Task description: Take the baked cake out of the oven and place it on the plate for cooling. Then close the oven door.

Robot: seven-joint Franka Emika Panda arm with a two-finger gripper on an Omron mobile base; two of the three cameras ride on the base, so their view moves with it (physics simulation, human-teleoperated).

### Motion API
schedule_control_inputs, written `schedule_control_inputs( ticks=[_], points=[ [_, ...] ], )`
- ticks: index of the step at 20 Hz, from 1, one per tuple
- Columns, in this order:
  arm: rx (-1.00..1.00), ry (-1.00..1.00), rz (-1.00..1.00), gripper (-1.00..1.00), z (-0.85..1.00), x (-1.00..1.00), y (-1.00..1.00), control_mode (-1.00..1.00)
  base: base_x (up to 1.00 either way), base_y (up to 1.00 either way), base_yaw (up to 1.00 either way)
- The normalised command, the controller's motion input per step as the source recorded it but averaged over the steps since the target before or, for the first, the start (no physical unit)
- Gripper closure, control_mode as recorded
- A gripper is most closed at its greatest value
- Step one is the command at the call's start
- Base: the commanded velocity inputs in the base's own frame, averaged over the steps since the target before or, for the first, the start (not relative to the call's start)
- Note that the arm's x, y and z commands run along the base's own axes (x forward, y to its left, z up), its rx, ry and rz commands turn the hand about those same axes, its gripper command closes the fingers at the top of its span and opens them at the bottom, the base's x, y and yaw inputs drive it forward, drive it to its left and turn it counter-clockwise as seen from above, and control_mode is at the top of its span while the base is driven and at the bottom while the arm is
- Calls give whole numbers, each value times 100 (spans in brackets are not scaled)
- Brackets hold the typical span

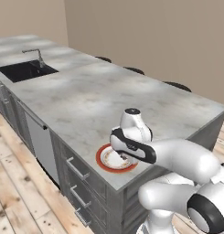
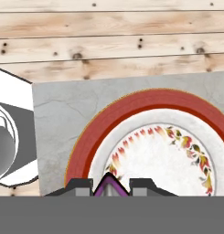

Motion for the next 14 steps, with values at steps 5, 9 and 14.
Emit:
schedule_control_inputs(
  ticks=[5, 9, 14],
  points=[
    [-1, 0, 0, 100, -6, 12, 1, -100, 0, 0, 0],
    [-2, 1, 0, 100, -11, 6, 6, -100, 0, 0, 0],
    [-2, 0, 0, 100, -12, 8, 9, -100, 0, 0, 0]
  ],
)
